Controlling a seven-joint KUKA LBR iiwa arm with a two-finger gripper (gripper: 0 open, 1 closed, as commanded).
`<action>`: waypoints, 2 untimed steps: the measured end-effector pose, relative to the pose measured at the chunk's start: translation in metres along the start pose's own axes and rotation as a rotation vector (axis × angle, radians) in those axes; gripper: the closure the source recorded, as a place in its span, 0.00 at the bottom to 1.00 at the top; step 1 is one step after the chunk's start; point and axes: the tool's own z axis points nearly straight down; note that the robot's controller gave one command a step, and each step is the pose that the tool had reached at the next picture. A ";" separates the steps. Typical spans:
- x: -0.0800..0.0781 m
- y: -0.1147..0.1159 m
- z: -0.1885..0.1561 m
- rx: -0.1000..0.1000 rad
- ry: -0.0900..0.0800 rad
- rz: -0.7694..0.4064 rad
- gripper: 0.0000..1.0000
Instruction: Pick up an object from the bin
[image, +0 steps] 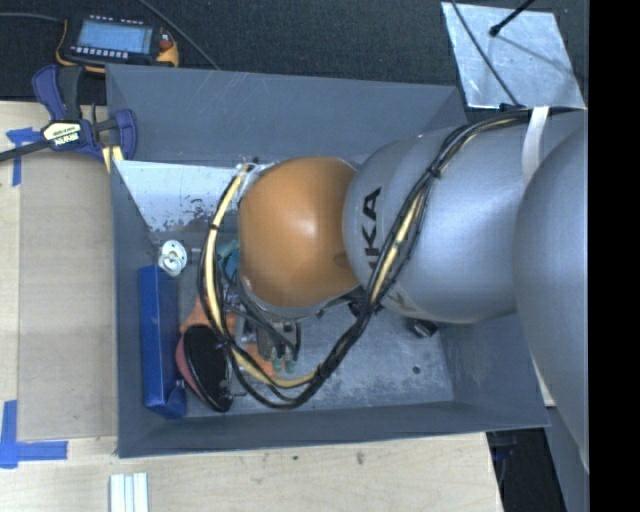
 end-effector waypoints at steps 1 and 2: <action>-0.061 0.015 0.051 -0.003 -0.009 -0.034 0.00; -0.094 0.014 0.084 -0.002 0.001 -0.042 0.00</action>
Offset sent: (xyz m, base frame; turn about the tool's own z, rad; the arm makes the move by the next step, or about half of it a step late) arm 0.0707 -0.0013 -0.0571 -0.0589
